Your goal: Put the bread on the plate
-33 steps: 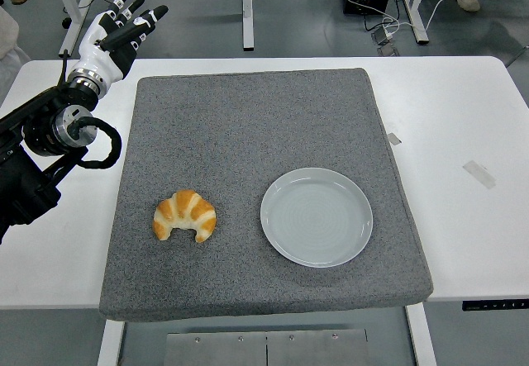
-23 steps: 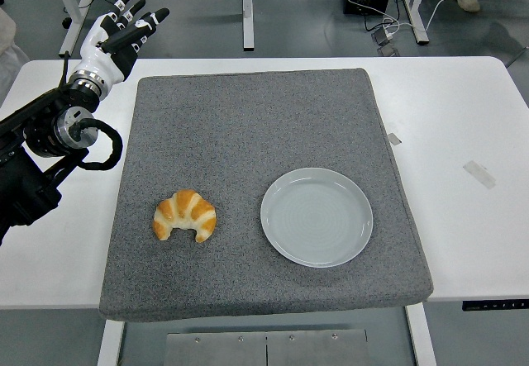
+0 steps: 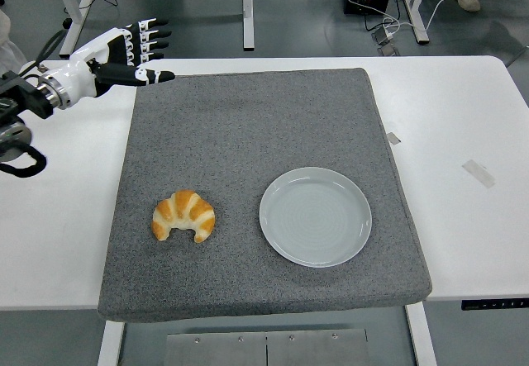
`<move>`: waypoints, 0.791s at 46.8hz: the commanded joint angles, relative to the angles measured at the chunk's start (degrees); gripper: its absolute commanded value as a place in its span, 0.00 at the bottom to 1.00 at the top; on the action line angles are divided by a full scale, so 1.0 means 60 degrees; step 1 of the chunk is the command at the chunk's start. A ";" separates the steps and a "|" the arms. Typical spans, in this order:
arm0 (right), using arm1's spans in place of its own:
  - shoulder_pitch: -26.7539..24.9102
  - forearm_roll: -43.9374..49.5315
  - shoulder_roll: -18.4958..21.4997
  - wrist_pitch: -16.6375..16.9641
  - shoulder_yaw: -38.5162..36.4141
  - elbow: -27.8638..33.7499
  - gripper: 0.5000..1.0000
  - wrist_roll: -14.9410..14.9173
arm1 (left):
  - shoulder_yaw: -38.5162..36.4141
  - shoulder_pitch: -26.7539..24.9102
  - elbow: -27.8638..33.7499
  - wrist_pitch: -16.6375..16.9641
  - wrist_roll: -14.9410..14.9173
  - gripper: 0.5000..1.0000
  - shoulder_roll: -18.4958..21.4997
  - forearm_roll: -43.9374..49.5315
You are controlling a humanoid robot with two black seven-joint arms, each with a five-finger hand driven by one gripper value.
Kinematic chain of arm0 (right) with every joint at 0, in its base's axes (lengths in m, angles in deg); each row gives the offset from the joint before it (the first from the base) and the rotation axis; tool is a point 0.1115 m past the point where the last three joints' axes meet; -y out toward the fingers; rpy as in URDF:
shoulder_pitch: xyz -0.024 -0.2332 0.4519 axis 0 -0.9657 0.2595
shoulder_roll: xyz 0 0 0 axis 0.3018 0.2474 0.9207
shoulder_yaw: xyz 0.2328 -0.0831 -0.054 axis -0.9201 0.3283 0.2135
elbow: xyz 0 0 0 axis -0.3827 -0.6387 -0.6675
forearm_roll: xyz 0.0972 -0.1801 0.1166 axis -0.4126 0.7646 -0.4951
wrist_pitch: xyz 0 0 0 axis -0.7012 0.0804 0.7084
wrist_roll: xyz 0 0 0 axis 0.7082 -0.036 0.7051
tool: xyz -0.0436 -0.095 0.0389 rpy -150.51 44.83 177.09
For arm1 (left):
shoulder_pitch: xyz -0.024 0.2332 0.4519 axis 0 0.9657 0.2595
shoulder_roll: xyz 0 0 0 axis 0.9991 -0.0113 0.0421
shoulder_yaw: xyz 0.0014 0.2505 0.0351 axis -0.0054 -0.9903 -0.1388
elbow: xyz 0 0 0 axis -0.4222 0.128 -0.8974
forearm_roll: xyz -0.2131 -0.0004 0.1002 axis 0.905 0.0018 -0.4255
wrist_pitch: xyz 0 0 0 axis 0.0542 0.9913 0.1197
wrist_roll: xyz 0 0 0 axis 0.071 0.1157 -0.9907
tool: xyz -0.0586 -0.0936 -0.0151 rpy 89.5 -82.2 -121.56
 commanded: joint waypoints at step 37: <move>0.0005 0.0000 0.0000 -0.0006 -0.0102 0.0000 1.00 0.0005 | -0.1534 -0.0829 0.2468 -0.2306 0.1771 0.94 0.1385 -0.5579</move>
